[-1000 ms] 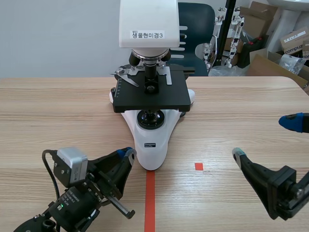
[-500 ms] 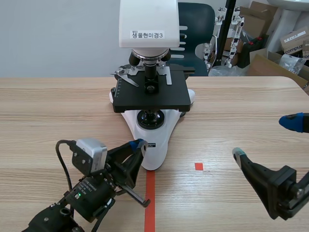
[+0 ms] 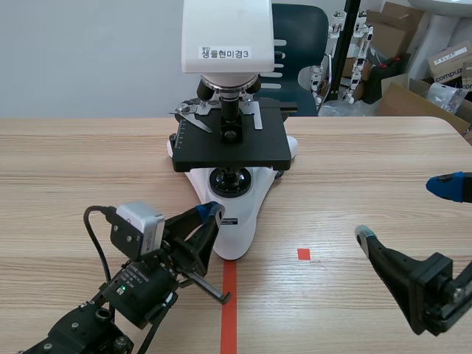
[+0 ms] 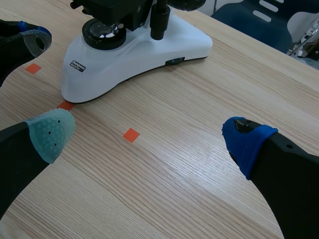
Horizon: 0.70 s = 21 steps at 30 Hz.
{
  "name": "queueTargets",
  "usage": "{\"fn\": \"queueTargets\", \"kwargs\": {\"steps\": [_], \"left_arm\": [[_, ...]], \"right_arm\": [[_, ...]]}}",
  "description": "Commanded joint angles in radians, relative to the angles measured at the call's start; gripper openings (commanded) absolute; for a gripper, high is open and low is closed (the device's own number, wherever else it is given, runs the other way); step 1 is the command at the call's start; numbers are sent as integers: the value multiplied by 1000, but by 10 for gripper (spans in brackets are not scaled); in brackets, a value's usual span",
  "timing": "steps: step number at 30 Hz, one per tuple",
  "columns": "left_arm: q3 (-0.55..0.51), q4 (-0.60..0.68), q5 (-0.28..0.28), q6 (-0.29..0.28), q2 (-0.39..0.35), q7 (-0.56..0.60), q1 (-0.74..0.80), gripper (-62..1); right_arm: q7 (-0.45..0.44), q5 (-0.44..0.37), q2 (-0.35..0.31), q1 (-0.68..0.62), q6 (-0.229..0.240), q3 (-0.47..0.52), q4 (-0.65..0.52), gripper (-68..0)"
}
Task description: Point at the diaphragm
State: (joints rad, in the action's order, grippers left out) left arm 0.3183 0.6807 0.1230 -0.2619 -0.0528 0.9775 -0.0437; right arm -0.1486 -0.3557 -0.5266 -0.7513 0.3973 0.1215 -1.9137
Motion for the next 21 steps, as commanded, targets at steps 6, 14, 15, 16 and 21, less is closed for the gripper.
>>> {"fn": "queueTargets", "kwargs": {"steps": [6, 14, 15, 16, 21], "left_arm": [[-2, -30, -9, -2, 2, 29, -11, -567], [-3, -34, -15, -2, 2, 54, -18, -567], [-3, -34, -15, -2, 2, 54, -18, -567], [-3, -34, -15, -2, 2, 54, -18, -567], [-3, -34, -15, -1, 2, 55, -18, -567]], "right_arm": [[-11, -11, -11, 3, -7, 2, -16, 4], [-11, -11, -11, 3, -7, 2, -16, 4], [-11, -11, -11, 3, -7, 2, -16, 4], [-11, -11, -11, 3, -7, 2, -16, 4], [-11, -11, -11, 3, -7, 2, -16, 4]]}}
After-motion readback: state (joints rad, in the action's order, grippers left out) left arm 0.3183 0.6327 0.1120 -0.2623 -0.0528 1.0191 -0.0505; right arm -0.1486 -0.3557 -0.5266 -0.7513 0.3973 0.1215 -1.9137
